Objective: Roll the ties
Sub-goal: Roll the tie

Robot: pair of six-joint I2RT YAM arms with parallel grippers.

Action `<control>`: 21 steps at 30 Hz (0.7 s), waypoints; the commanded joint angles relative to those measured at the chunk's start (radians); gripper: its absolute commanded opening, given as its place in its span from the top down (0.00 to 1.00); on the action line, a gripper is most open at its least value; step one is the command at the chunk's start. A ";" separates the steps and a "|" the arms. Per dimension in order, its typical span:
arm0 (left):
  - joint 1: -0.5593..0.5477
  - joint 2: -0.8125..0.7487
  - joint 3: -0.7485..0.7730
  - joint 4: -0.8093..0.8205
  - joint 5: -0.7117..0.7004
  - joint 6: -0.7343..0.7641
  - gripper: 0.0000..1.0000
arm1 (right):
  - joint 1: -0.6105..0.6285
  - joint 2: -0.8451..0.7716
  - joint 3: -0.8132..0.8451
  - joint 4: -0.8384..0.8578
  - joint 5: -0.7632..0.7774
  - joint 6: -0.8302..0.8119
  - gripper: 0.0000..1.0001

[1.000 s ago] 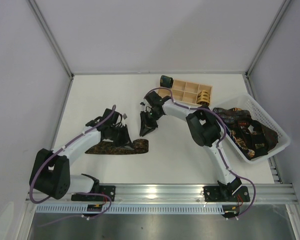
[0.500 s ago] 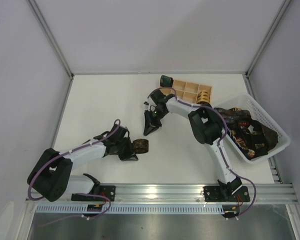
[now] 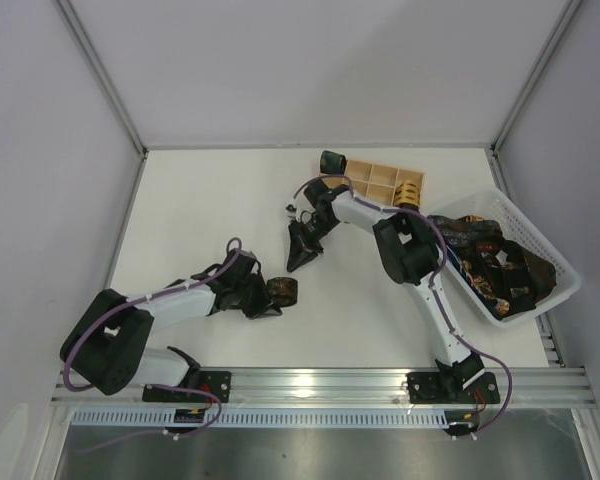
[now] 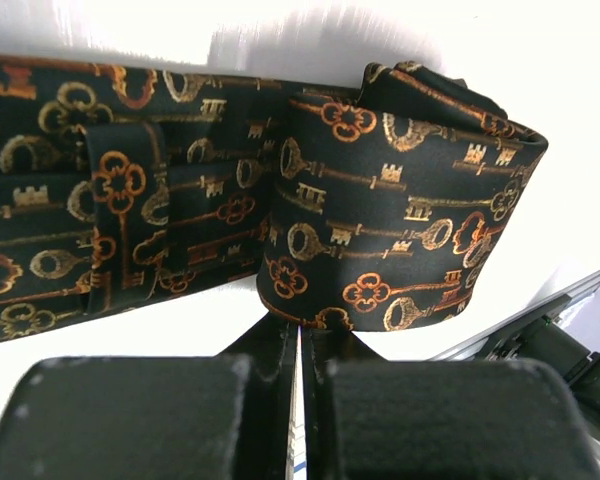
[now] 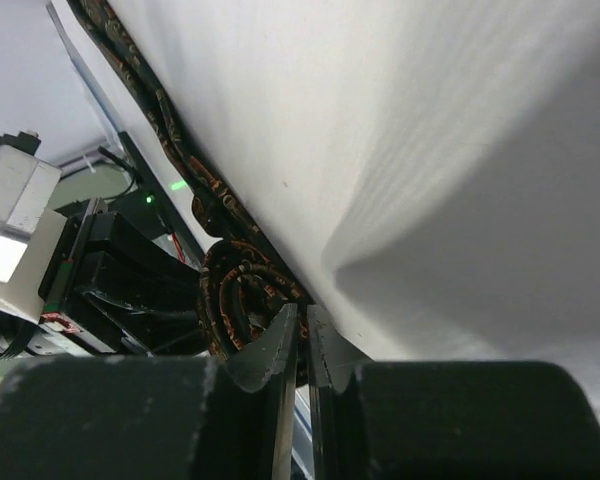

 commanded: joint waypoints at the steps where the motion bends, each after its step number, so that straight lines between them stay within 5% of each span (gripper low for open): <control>1: -0.007 0.016 -0.003 0.034 -0.018 -0.017 0.99 | 0.026 0.010 0.016 -0.012 -0.057 -0.014 0.87; 11: -0.008 0.038 -0.009 0.037 -0.013 -0.013 0.99 | 0.068 -0.065 -0.143 0.060 -0.117 -0.013 0.88; 21: -0.007 0.016 -0.026 0.028 -0.014 -0.008 0.99 | -0.006 -0.073 -0.113 0.150 -0.084 0.098 0.89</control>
